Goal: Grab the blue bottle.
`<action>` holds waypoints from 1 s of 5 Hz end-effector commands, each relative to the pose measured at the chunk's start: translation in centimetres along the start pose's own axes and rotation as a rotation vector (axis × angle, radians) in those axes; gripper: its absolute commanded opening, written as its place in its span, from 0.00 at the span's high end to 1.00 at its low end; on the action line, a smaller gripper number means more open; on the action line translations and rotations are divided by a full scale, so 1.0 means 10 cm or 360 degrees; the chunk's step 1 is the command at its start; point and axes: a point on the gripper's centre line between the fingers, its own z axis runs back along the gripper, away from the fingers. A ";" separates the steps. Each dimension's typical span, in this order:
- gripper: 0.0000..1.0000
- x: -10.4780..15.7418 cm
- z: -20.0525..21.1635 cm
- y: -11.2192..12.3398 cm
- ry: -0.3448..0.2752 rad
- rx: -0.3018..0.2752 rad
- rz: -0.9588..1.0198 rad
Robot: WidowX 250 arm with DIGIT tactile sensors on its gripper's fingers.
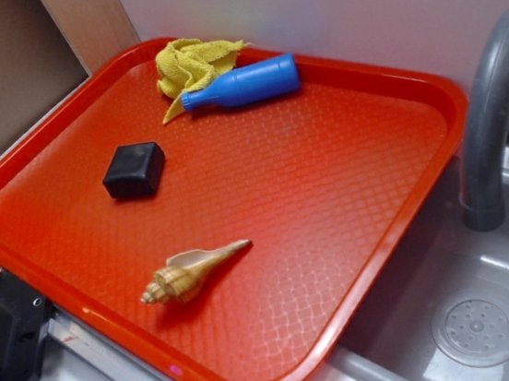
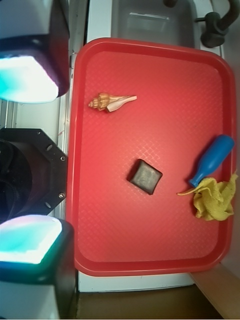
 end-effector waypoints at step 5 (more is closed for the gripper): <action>0.00 1.60 -1.47 0.44 -0.0280 0.0048 -0.0971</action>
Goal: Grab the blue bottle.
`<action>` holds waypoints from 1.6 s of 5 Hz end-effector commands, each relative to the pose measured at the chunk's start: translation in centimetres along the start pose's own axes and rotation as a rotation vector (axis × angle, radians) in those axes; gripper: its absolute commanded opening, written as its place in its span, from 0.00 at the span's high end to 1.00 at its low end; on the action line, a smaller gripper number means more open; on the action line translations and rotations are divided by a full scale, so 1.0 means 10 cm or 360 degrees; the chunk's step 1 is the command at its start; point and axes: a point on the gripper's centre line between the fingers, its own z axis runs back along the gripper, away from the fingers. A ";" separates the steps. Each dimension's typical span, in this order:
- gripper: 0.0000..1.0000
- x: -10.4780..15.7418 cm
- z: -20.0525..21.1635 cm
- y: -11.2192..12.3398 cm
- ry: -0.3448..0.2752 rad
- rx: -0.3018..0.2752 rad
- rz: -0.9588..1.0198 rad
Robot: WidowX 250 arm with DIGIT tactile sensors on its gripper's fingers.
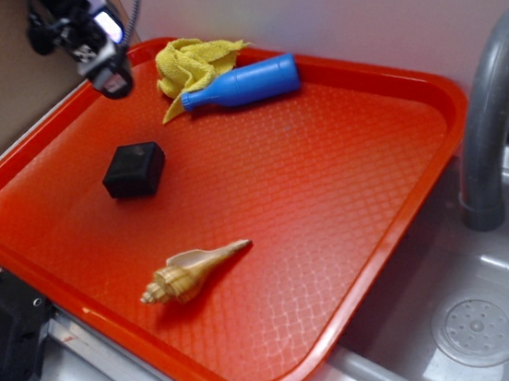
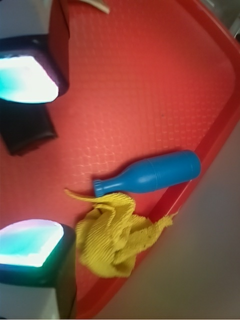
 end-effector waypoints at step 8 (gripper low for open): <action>1.00 0.72 -0.88 0.05 0.0007 -0.0148 -0.0465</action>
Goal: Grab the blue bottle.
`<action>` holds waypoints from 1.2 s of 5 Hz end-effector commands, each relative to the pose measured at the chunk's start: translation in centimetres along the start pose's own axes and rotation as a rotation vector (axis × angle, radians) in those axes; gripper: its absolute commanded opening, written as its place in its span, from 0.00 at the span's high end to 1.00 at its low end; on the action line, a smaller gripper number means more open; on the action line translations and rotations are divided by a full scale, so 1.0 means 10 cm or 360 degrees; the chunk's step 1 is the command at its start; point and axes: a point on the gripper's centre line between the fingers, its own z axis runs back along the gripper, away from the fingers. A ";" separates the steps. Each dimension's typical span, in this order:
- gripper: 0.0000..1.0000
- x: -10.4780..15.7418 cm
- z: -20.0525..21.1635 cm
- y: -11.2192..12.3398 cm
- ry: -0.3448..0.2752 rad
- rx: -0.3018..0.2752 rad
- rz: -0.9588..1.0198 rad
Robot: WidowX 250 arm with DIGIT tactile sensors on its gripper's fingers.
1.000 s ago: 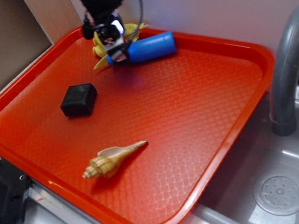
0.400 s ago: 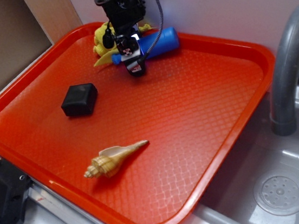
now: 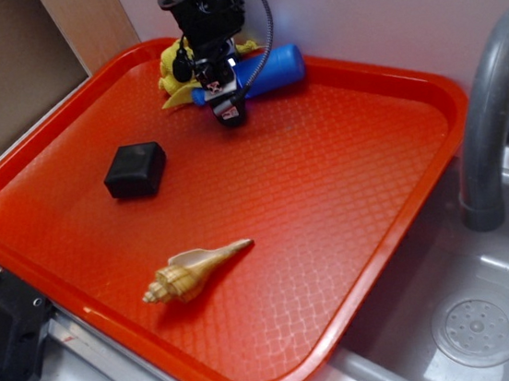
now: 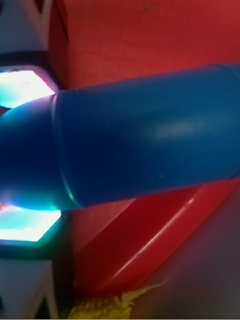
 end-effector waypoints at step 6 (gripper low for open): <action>1.00 -0.44 1.97 -0.47 0.0227 0.0146 0.1469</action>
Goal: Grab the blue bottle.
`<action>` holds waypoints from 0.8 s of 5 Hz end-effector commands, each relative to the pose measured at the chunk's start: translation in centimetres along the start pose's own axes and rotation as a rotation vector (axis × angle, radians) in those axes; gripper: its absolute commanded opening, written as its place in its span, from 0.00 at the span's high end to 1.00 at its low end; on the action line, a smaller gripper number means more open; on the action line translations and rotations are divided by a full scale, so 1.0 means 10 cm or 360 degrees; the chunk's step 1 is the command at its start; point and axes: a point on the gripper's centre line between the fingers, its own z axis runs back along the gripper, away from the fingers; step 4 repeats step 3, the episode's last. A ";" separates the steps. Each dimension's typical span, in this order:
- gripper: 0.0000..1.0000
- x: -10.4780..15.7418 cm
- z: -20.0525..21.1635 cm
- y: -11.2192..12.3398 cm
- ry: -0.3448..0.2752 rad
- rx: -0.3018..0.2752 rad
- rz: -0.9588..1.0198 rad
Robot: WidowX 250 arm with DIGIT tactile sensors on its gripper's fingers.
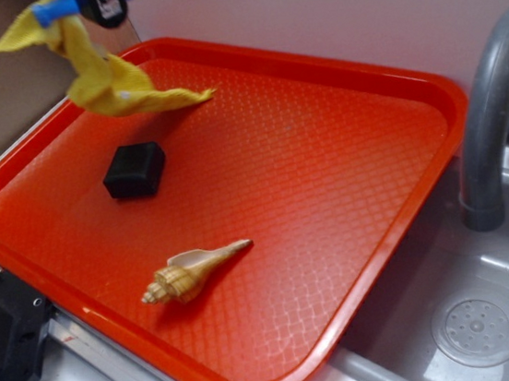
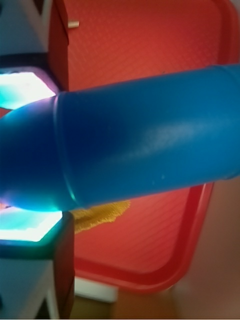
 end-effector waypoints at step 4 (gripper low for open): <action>1.00 -0.07 0.44 -0.15 -0.0169 -0.0046 0.0289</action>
